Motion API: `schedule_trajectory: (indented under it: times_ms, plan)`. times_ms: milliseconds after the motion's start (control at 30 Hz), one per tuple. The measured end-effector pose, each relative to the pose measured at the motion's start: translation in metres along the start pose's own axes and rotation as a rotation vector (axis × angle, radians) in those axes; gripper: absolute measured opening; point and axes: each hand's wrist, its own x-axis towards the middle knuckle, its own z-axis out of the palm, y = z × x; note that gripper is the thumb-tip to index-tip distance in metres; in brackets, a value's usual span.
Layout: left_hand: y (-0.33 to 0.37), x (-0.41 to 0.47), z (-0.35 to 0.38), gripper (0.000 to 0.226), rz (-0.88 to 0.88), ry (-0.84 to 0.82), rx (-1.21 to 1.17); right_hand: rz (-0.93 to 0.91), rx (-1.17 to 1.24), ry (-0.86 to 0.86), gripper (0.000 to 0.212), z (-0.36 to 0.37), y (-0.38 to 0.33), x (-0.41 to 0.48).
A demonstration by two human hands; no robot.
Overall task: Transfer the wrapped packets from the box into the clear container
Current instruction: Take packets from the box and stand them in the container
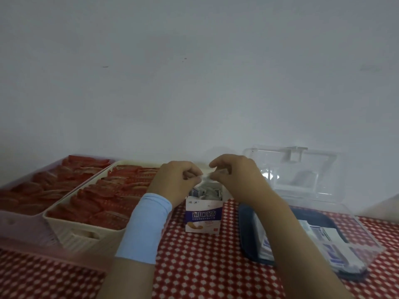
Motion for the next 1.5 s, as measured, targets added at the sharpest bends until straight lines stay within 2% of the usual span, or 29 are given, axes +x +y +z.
schedule_trajectory:
  times_ms: [100,200,333,500,600,833,967,1100,1333,1500]
  plan:
    - [-0.001,0.0,-0.004,0.011,-0.022,-0.009,-0.036,0.037,0.155,0.037,0.011,-0.004,0.002,0.001]
    - [0.002,0.0,-0.004,0.007,-0.033,-0.051,-0.063,-0.012,0.175,0.034,0.015,0.0,-0.001,0.002]
    - [0.002,0.002,-0.001,0.012,-0.062,0.126,-0.147,-0.038,0.23,0.059,0.02,0.005,-0.008,0.001]
    - [-0.012,0.004,-0.006,0.008,-0.178,0.264,-0.305,-0.005,-0.3,-0.102,0.013,0.012,-0.015,0.001]
    - [-0.012,0.005,-0.005,0.006,-0.204,0.292,-0.356,-0.033,-0.512,-0.143,0.016,0.029,-0.023,0.007]
    - [-0.02,0.006,-0.003,0.008,-0.237,0.282,-0.368,-0.009,-0.649,-0.226,0.019,0.046,-0.03,0.021]
    - [-0.02,0.007,-0.002,0.005,-0.233,0.283,-0.365,-0.003,-0.594,-0.248,0.017,0.045,-0.036,0.022]
    - [-0.022,0.007,-0.002,0.002,-0.223,0.28,-0.336,-0.003,-0.422,-0.21,0.018,0.032,-0.037,0.012]
    - [-0.017,0.006,-0.002,0.0,-0.208,0.285,-0.312,0.017,-0.048,-0.033,0.009,0.015,-0.017,0.003]
    - [-0.012,0.005,-0.001,0.003,-0.22,0.307,-0.308,0.027,0.084,0.141,0.009,0.006,-0.009,-0.001]
